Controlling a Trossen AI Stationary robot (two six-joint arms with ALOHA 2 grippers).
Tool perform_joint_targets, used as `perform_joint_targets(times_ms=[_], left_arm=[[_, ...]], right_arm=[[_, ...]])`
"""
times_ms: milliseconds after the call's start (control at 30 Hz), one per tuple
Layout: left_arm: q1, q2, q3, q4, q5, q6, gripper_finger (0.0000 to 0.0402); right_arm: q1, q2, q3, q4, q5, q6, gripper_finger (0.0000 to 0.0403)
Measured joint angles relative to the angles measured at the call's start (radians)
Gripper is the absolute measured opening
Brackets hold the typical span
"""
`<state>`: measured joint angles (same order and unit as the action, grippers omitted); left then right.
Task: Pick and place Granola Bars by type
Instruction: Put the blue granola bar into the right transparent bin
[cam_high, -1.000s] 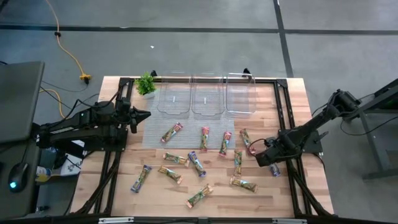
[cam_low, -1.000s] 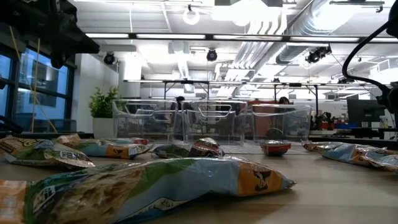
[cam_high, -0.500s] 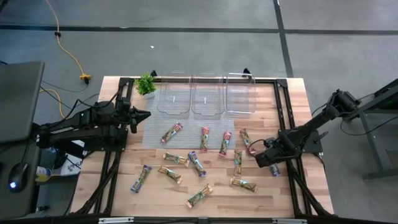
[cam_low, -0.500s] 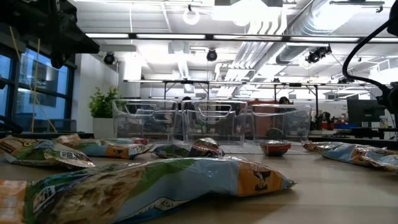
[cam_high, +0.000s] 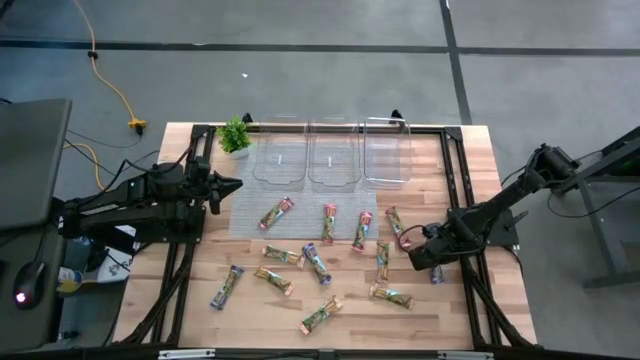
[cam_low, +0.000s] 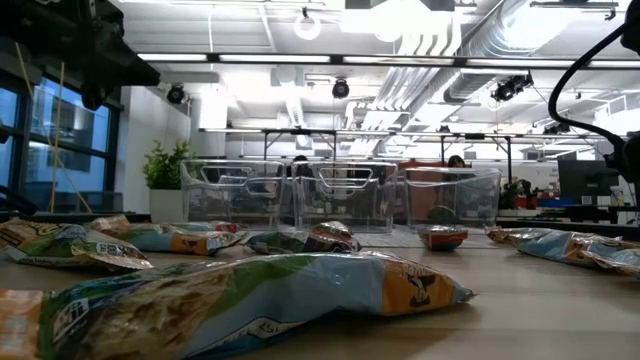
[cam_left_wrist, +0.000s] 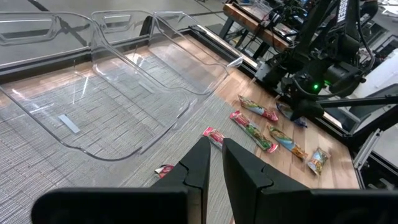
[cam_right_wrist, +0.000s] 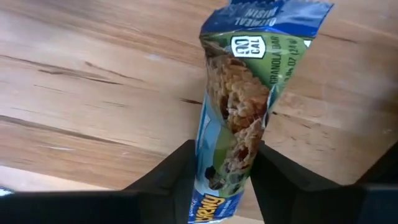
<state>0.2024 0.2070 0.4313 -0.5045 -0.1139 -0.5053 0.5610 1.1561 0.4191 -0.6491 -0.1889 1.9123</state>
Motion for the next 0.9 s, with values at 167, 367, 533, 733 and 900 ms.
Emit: perform_joint_targets(times_ms=[167,367,533,733,900], left_arm=[[0.000,0.000,0.000,0.000,0.000,0.000,0.0040],[0.000,0.000,0.000,0.000,0.000,0.000,0.0040],[0.000,0.000,0.000,0.000,0.000,-0.001,0.0040],[0.000,0.000,0.000,0.000,0.001,-0.003,0.0040],[0.000,0.000,0.000,0.000,0.001,-0.003,0.0040]], right_arm=[[0.000,0.000,0.000,0.003,-0.001,0.018,0.0099],[0.000,0.002,0.022,0.028,0.024,0.013,0.0073],[-0.001,0.001,0.102,-0.006,0.110,-0.010,0.0063],[-0.035,0.001,0.244,-0.063,0.277,-0.082,0.0063],[-0.163,0.001,0.404,-0.100,0.447,-0.299,0.0059]])
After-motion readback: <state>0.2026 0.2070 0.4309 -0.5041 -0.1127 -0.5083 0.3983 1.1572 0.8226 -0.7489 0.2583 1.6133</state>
